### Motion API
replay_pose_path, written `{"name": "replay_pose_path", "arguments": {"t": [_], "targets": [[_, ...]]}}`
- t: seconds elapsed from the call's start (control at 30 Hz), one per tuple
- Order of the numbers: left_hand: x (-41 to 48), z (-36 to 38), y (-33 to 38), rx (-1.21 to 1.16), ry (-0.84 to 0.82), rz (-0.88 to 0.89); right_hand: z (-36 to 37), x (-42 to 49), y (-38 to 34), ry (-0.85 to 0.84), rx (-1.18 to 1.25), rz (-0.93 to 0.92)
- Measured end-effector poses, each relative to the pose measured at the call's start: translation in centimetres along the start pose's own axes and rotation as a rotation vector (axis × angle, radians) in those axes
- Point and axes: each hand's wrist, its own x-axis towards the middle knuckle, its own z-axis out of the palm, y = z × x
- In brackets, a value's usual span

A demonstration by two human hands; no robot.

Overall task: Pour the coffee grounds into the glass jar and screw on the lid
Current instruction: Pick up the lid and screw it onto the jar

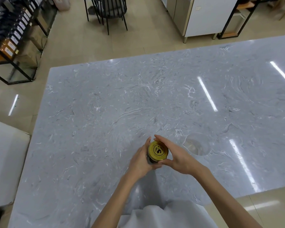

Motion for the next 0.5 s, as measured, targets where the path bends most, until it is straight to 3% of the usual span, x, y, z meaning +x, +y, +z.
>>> {"name": "replay_pose_path", "arguments": {"t": [0.1,0.3,0.5], "targets": [[-0.1,-0.1,0.1,0.014,0.0,0.004,-0.8,0.2,-0.7,-0.011,-0.077,-0.014],[0.3,-0.1,0.4,0.013,-0.013,0.007,1.3,0.0,-2.4,0.212,-0.268,0.002],[-0.1,-0.2,0.3,0.004,-0.008,0.052,1.1,-0.4,-2.8,0.118,-0.325,-0.105]]}}
